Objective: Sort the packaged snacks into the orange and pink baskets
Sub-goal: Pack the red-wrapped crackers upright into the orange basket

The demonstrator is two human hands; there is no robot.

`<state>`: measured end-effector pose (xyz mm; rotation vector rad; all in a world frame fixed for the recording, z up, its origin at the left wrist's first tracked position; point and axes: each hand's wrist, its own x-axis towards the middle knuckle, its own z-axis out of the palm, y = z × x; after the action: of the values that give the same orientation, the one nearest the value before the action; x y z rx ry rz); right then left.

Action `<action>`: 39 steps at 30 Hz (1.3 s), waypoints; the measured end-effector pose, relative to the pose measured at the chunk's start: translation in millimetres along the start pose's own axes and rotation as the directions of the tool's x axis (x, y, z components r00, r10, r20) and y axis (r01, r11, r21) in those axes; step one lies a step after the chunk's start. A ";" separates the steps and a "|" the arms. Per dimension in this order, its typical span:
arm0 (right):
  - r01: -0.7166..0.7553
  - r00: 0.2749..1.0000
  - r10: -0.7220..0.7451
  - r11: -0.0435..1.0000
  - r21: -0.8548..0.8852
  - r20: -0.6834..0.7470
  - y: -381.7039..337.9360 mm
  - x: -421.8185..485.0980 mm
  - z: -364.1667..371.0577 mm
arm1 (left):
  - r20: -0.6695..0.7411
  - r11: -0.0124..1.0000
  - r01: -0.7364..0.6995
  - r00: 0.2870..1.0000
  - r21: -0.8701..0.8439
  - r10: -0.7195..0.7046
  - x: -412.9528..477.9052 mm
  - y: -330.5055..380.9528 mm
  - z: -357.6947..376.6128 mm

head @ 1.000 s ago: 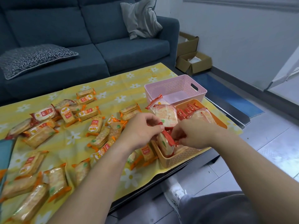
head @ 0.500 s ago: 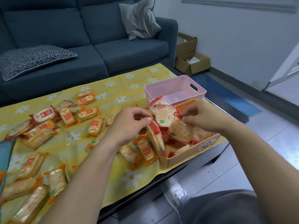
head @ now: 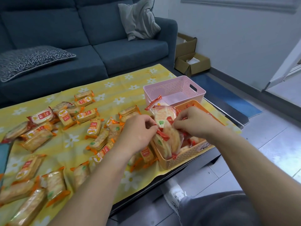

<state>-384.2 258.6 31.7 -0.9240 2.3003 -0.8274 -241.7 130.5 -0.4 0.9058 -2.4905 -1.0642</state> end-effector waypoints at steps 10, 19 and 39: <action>0.016 0.999 -0.015 0.999 0.029 -0.036 5.8 4.6 14.2 | 0.288 0.970 -0.191 0.947 0.150 0.142 -10.4 13.3 8.7; 0.240 0.946 -0.127 0.892 -0.383 0.298 22.7 5.5 -2.2 | 0.176 0.977 -0.150 0.977 0.154 0.123 -7.9 11.3 8.4; 0.124 0.989 -0.069 0.874 -0.470 0.133 15.9 -0.1 -39.6 | 0.134 0.997 -0.080 0.988 0.025 0.075 -7.7 4.9 4.6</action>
<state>-416.7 281.4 47.5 -1.2677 2.4161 -0.2243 -240.2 140.7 -0.1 0.7623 -2.6338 -1.0978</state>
